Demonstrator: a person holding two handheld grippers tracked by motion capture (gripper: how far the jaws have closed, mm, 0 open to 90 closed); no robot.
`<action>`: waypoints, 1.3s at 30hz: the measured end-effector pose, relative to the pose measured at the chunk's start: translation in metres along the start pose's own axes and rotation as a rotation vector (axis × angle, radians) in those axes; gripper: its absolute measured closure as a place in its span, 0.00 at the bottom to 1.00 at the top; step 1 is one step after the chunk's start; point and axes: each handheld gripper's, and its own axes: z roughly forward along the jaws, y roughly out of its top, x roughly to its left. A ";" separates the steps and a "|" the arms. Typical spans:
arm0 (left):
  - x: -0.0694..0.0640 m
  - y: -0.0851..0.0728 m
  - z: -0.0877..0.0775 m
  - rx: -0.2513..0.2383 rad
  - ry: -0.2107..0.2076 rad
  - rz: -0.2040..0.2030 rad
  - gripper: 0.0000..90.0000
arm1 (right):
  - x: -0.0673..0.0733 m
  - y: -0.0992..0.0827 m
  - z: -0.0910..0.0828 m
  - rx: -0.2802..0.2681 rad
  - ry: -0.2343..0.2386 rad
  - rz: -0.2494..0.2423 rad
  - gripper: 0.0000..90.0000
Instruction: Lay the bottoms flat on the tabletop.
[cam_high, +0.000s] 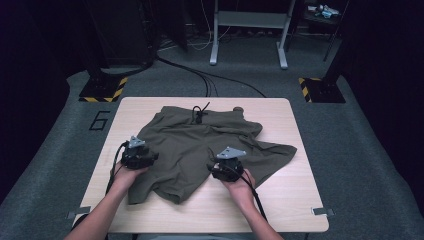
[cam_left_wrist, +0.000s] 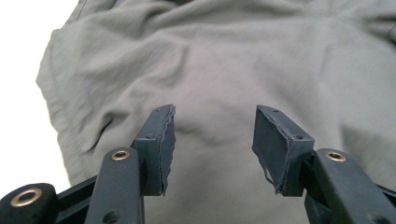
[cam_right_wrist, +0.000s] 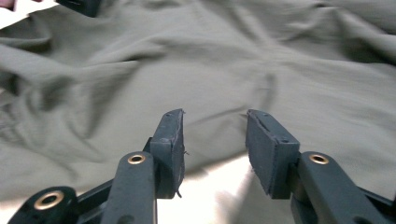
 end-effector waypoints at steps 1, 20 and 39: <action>0.004 -0.004 -0.003 -0.008 -0.014 -0.031 0.54 | 0.005 0.000 0.003 0.002 0.010 -0.006 0.64; 0.019 -0.023 -0.021 -0.008 -0.006 -0.029 0.50 | 0.050 -0.021 0.018 0.101 0.127 -0.173 0.60; 0.024 -0.030 -0.011 0.080 0.025 0.016 0.53 | 0.040 -0.037 -0.006 0.098 0.128 -0.182 0.54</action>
